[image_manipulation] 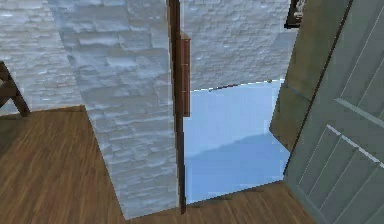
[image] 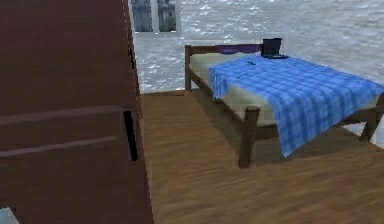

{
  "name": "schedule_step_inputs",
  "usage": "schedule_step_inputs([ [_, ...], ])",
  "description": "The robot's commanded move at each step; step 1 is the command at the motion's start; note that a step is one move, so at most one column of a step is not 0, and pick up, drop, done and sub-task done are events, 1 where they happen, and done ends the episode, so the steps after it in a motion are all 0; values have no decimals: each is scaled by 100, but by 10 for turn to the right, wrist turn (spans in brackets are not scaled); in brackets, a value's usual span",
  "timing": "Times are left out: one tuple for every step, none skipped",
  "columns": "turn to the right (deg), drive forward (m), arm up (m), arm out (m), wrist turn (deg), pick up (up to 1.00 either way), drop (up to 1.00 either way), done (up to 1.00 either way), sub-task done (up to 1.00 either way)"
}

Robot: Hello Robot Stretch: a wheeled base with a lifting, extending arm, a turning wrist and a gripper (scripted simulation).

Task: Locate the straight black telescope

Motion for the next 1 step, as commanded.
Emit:
schedule_step_inputs([
  [30, 0, 0, 0, 0, 0, 0, 0, 0],
])
